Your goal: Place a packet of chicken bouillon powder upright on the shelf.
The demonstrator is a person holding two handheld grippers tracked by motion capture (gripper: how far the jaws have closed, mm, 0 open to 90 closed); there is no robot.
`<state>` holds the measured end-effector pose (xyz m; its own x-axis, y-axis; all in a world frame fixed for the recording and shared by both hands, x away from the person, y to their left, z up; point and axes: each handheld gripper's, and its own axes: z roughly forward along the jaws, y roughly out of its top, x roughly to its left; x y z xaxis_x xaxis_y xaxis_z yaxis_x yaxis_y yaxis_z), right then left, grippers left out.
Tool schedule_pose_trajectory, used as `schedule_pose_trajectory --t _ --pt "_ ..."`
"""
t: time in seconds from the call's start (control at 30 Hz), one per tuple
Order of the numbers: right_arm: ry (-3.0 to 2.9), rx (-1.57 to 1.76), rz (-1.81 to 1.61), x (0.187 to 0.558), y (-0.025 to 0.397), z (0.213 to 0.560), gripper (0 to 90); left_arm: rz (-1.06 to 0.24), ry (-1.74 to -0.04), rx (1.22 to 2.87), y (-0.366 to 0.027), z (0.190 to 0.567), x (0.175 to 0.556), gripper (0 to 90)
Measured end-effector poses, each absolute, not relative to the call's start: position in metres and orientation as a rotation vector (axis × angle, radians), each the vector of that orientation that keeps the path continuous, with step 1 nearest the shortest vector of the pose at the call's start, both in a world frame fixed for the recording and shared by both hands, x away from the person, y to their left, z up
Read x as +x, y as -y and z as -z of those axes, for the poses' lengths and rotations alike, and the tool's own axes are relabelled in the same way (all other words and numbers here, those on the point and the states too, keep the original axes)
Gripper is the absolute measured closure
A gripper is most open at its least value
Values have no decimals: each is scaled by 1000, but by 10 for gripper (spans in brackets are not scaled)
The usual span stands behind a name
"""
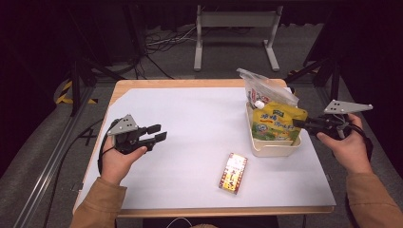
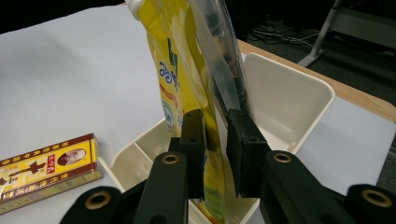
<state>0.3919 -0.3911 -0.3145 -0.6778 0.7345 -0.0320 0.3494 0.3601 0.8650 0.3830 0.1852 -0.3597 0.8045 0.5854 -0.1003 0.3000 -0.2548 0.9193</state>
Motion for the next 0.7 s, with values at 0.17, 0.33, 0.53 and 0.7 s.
schedule_pose_trajectory --t 0.17,0.33,0.53,0.7 --pt "-2201 948 -1263 390 391 314 714 -310 -670 1864 -184 360 383 590" --pt "-2190 944 -1284 387 391 313 640 -299 -675 1869 -181 362 383 582" --pt "-2170 947 -1314 383 393 313 527 -297 -673 1876 -177 363 384 510" --pt "-2162 946 -1320 375 395 309 481 -269 -675 1881 -168 362 382 411"
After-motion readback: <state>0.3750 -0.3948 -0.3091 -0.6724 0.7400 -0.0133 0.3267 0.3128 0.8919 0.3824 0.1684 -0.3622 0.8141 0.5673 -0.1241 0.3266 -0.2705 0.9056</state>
